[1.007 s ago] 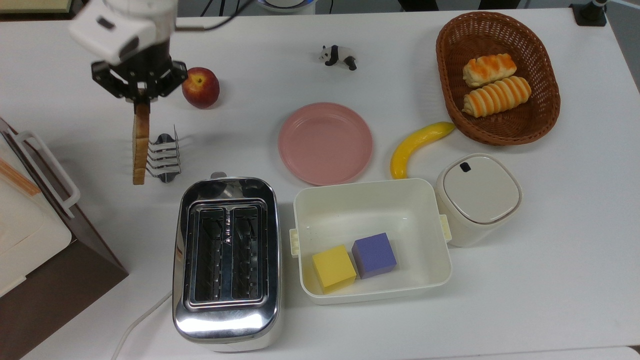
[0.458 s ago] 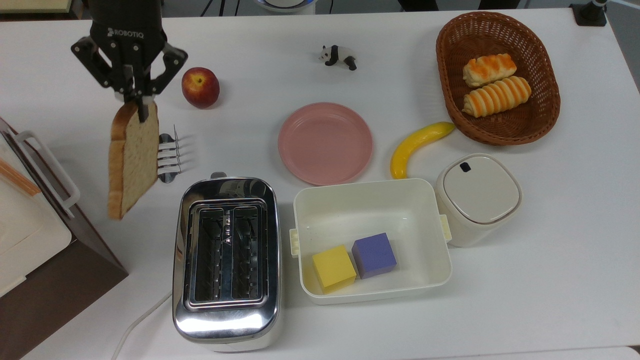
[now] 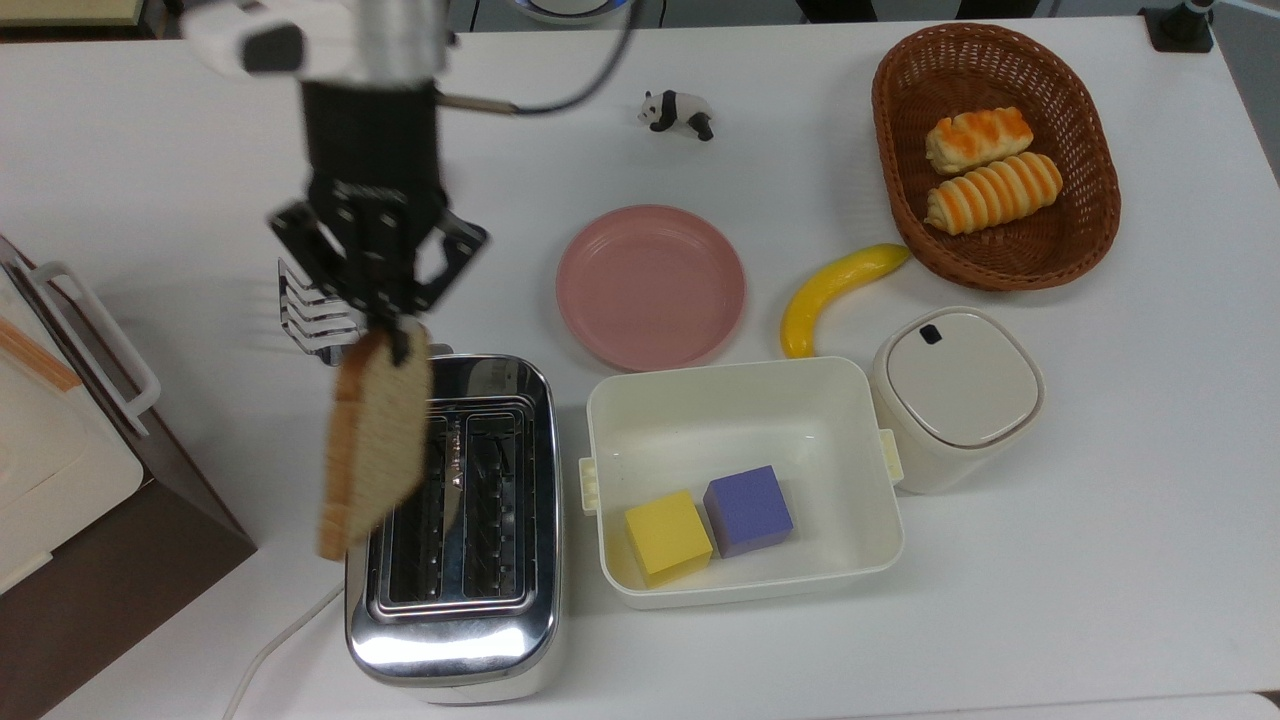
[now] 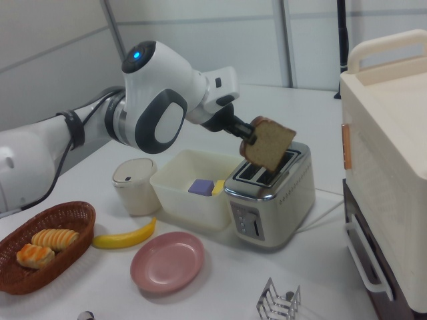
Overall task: Put the bread in the toaster
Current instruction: 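Carry the bread slice over the toaster and lower it into a slot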
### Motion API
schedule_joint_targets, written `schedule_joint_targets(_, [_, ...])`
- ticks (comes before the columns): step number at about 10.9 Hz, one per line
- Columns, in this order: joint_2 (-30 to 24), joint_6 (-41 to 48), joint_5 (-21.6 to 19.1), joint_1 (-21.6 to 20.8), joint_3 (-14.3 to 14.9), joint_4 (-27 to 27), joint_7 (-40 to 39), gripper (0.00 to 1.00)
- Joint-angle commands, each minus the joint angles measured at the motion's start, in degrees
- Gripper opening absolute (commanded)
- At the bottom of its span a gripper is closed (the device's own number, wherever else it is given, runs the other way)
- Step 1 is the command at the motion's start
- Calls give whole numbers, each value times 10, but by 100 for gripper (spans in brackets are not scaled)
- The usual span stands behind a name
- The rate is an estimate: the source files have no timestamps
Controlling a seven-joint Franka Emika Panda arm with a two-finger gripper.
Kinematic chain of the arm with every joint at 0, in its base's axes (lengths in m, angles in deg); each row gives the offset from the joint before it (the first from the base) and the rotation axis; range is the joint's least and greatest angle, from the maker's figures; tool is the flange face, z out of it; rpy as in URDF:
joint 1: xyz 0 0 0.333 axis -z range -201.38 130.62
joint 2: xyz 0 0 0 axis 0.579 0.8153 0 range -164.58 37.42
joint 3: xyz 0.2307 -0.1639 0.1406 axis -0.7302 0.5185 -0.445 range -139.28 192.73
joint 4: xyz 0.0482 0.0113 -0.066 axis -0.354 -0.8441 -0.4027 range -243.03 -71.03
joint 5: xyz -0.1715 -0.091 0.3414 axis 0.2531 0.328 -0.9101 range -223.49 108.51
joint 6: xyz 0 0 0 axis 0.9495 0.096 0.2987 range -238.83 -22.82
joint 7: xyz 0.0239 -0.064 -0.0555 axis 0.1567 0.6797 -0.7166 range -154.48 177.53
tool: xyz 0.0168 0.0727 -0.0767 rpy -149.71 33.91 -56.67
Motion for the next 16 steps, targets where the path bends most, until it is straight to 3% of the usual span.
schedule_joint_targets(1, [50,-6,-10,-29,4,48,29,0])
schedule_joint_targets(4, [50,3,6,-30,10,41,-11,0])
schedule_joint_targets(6, [46,75,-7,-19,12,37,-57,0])
schedule_joint_targets(10, [38,191,-50,-12,28,42,-130,0])
schedule_joint_targets(12, [35,191,-95,-11,31,42,-125,0])
schedule_joint_targets(13, [37,188,-100,-14,33,42,-113,11])
schedule_joint_targets(14, [38,175,-100,-15,32,42,-90,44])
schedule_joint_targets(15, [38,152,-95,-18,32,40,-66,99])
schedule_joint_targets(16, [39,138,-95,-19,32,39,-60,100])
